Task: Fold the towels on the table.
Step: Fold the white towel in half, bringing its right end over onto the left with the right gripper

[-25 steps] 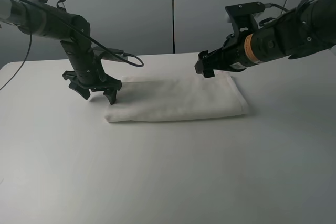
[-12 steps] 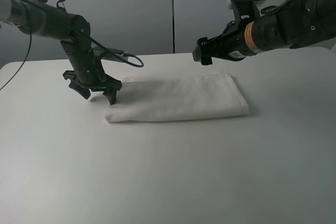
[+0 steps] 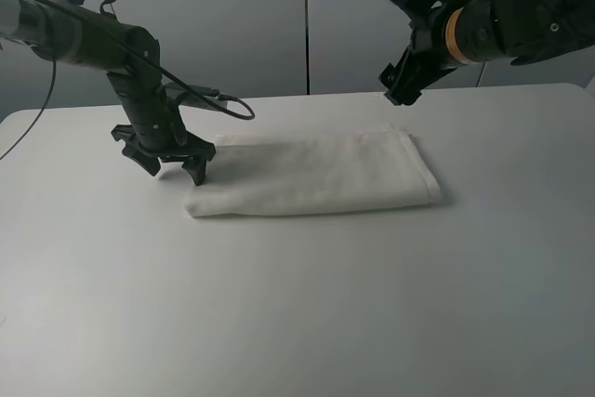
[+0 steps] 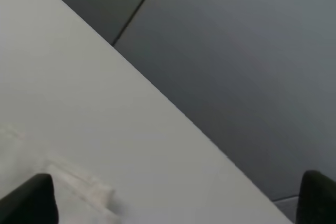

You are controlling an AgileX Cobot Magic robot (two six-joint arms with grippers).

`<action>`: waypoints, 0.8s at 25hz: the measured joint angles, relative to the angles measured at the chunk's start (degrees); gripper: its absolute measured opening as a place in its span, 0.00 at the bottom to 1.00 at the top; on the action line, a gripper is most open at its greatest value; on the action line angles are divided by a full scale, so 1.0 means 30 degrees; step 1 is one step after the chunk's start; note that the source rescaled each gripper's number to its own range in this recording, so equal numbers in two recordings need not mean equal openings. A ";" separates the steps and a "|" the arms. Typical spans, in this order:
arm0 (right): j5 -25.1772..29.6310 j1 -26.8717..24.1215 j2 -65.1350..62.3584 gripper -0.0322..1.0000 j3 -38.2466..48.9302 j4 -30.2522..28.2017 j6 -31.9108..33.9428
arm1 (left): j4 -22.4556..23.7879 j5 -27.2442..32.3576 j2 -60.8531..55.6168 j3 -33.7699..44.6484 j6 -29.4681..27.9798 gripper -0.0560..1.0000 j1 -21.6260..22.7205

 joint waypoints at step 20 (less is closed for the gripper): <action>1.0753 -0.0034 0.4110 0.91 -0.6187 2.6108 -1.7624 | 0.0000 0.0355 0.0000 -0.0045 0.0262 1.00 0.0000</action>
